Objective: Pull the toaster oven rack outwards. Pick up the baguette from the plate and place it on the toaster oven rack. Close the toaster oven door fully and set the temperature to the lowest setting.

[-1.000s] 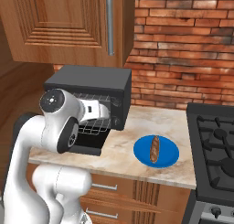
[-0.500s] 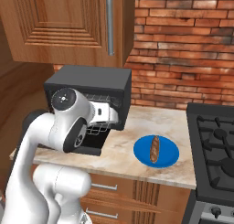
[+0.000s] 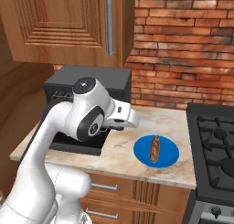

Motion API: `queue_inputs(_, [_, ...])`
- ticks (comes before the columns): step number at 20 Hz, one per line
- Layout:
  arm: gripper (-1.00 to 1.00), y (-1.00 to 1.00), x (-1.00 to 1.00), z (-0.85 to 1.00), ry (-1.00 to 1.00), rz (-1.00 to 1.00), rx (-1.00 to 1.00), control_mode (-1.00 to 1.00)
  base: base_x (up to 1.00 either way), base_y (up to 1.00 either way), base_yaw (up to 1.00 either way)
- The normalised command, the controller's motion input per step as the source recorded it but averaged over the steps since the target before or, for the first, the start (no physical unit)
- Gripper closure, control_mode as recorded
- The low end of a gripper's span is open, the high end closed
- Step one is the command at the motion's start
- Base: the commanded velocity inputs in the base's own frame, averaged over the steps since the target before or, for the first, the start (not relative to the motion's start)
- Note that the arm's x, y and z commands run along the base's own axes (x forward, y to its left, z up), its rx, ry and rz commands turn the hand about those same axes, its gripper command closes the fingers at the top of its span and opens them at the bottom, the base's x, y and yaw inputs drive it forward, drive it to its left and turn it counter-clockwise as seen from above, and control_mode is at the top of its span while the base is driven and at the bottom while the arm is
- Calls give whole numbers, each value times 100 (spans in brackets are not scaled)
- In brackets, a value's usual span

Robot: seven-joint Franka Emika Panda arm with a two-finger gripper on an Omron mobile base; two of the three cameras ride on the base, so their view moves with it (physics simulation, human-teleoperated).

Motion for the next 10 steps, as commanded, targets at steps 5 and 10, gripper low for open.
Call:
queue_inputs(5, [100,-45,0,-15,1,-9,4,-100,0,0,0])
queue_inputs(10, [100,-31,0,-34,0,-1,5,-100,0,0,0])
